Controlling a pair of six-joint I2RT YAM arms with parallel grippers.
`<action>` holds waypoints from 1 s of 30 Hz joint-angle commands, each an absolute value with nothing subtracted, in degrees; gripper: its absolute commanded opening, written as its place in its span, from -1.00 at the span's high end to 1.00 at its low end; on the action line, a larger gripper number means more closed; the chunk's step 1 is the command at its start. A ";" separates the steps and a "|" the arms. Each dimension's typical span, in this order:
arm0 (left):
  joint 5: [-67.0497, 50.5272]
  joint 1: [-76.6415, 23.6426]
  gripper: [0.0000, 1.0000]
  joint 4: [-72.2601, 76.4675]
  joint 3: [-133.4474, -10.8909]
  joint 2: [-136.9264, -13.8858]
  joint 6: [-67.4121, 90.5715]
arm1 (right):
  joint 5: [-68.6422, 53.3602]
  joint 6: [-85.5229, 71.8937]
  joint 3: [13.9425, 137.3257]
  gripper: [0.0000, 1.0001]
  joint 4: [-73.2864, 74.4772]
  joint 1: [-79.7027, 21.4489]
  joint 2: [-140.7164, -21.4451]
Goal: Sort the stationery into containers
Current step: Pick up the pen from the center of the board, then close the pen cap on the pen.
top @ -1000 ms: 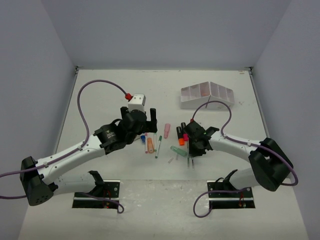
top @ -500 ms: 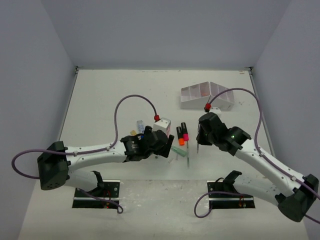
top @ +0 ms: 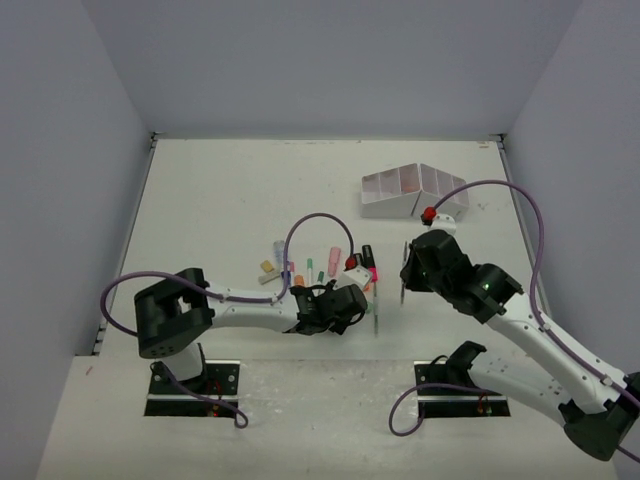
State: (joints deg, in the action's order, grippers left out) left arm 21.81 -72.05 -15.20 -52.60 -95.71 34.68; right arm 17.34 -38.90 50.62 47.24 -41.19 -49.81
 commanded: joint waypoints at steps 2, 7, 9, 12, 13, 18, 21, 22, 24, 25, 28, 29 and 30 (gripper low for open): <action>20.83 -72.42 0.19 -11.95 -54.05 -96.77 33.84 | 18.93 -38.41 49.92 1.00 47.81 -41.05 -47.93; 20.48 -72.51 0.35 -11.44 -53.88 -98.83 34.00 | 18.47 -38.06 49.83 1.00 47.81 -41.06 -47.40; 19.97 -72.51 0.45 -10.64 -53.62 -99.65 34.10 | 18.03 -37.92 49.77 1.00 47.81 -41.04 -47.23; 19.12 -72.51 0.63 -10.76 -53.49 -100.50 34.19 | 17.24 -37.73 49.83 1.00 47.81 -41.04 -47.20; 18.85 -72.51 0.65 -10.86 -53.36 -100.77 34.28 | 16.98 -37.68 49.81 1.00 47.81 -41.04 -47.12; 20.23 -72.51 0.96 -13.08 -53.45 -101.02 34.89 | 15.47 -37.41 49.45 1.00 47.30 -41.04 -46.04; 24.17 -72.57 1.00 -16.72 -54.36 -98.66 36.43 | 12.19 -35.93 48.38 1.00 44.48 -41.13 -45.62; 27.21 -72.36 1.00 -19.79 -55.47 -96.73 38.31 | 7.53 -34.99 47.23 1.00 40.85 -41.08 -44.89; 32.55 -71.78 1.00 -23.94 -56.57 -92.79 40.24 | -0.30 -33.27 44.58 1.00 33.87 -41.04 -43.37; 34.39 -71.41 1.00 -24.49 -57.29 -88.87 42.21 | -4.64 -32.56 41.32 1.00 30.41 -41.04 -42.55; 36.25 -69.06 1.00 -14.71 -53.45 -77.71 42.07 | -15.55 -33.25 33.09 1.00 14.16 -41.04 -39.09; 34.30 -68.03 1.00 -9.24 -50.87 -74.81 40.96 | -15.55 -34.48 31.43 1.00 10.84 -41.04 -38.08; 31.60 -65.08 1.00 -0.14 -46.84 -71.80 40.64 | -15.52 -35.61 29.92 1.00 5.41 -41.05 -35.84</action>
